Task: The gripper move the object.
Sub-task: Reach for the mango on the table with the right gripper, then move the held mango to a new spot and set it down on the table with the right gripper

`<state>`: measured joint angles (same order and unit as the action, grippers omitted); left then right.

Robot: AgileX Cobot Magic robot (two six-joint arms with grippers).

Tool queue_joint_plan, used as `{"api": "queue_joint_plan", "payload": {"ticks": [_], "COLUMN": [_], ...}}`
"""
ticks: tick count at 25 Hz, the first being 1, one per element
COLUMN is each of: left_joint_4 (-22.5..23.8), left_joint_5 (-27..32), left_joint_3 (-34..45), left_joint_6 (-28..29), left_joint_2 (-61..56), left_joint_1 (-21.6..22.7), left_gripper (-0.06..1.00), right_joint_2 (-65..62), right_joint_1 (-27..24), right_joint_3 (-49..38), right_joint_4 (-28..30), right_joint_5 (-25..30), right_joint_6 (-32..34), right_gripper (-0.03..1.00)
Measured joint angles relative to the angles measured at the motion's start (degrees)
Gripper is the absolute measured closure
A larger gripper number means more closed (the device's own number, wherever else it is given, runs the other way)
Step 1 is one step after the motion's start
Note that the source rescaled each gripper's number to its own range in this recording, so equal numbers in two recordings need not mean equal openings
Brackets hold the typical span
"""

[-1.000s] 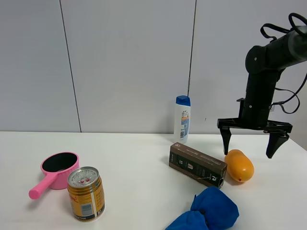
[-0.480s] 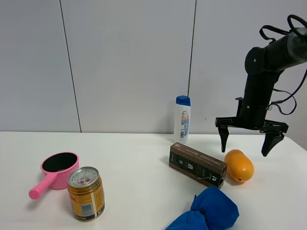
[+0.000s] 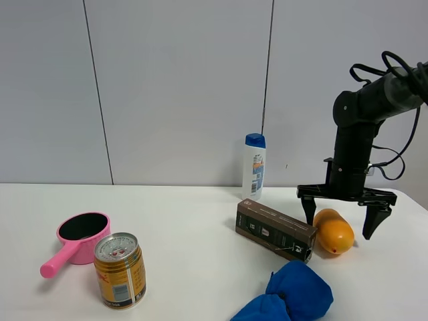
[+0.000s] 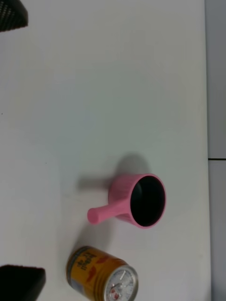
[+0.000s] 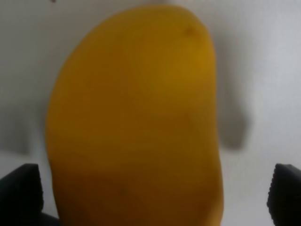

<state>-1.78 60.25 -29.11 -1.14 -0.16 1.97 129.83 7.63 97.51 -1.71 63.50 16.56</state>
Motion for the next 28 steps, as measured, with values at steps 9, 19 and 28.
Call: {"api": "queue_joint_plan", "payload": {"ticks": [9, 19, 28], "left_joint_4": [0.00, 0.00, 0.00], "left_joint_5": [0.00, 0.00, 0.00], "left_joint_3": [0.00, 0.00, 0.00], "left_joint_6": [0.00, 0.00, 0.00], "left_joint_2": [0.00, 0.00, 0.00], "left_joint_1": [0.00, 0.00, 0.00], "left_gripper": [-0.06, -0.06, -0.06], "right_joint_2": [0.00, 1.87, 1.69], "right_joint_1": [0.00, 0.00, 0.00], "right_joint_3": [0.00, 0.00, 0.00], "right_joint_4": [0.47, 0.36, 0.41], "right_joint_5": [-1.51, -1.05, -0.33], "right_joint_6": [0.00, 0.00, -0.73], "right_gripper": [0.34, 0.97, 0.97]}}
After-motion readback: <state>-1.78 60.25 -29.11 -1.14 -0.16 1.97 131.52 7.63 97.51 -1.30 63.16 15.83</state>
